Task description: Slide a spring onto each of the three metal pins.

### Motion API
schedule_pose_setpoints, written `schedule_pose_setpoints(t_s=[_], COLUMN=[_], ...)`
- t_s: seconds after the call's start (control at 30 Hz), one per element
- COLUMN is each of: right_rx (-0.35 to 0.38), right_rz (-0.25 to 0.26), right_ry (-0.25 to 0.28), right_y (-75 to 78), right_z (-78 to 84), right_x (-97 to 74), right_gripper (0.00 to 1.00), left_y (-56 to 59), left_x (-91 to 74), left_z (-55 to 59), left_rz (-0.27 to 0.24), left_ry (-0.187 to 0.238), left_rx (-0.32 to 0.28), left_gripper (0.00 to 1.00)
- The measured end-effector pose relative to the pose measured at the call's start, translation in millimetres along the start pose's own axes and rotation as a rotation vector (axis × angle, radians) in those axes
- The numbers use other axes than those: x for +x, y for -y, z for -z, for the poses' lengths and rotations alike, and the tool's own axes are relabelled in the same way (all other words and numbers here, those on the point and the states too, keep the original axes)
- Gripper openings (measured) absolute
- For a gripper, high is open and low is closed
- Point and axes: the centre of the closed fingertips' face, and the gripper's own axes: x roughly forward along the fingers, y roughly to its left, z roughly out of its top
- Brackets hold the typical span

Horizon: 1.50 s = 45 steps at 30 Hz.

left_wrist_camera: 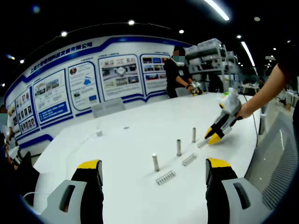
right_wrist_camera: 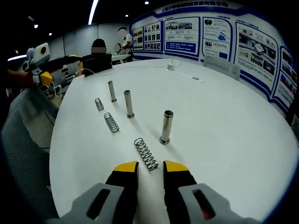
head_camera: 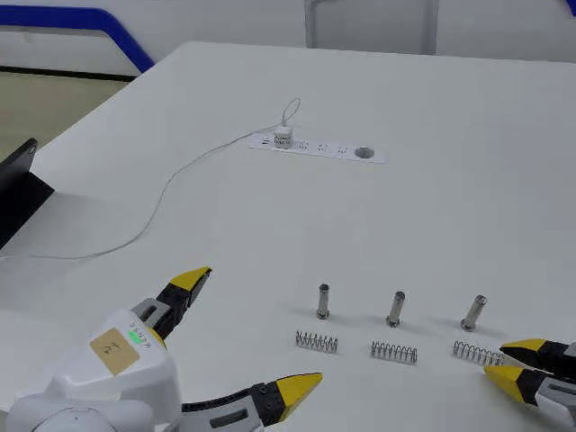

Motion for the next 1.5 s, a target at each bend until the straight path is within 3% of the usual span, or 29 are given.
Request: schedule_pose_setpoints(t_s=[0.17,0.37,0.53,1.17,1.5], right_rx=[0.003,0.032,0.003,-0.032,-0.07], right_rz=[-0.033,-0.074,-0.083,-0.084,-0.098], right_ry=[0.004,0.08,0.091,0.052,0.048], right_y=[-0.5,-5.6,-8.6,-12.8,-19.2], right_z=[0.9,-7.7,-7.6,-4.9,-12.4], right_x=[3.3,6.0,5.4,2.8,-3.6], right_gripper=[0.22,0.21,0.16,0.11,0.11], left_y=[-0.1,1.6,3.9,11.8,24.8], left_x=[0.4,1.3,1.8,3.1,4.5], left_z=[2.4,5.5,7.5,10.0,9.0], left_rz=[-0.001,0.005,0.013,0.046,0.113], left_ry=[-0.012,-0.028,-0.041,-0.057,-0.051], left_rx=[0.002,0.008,0.018,0.048,0.047], left_gripper=[0.93,0.93,0.93,0.92,0.91])
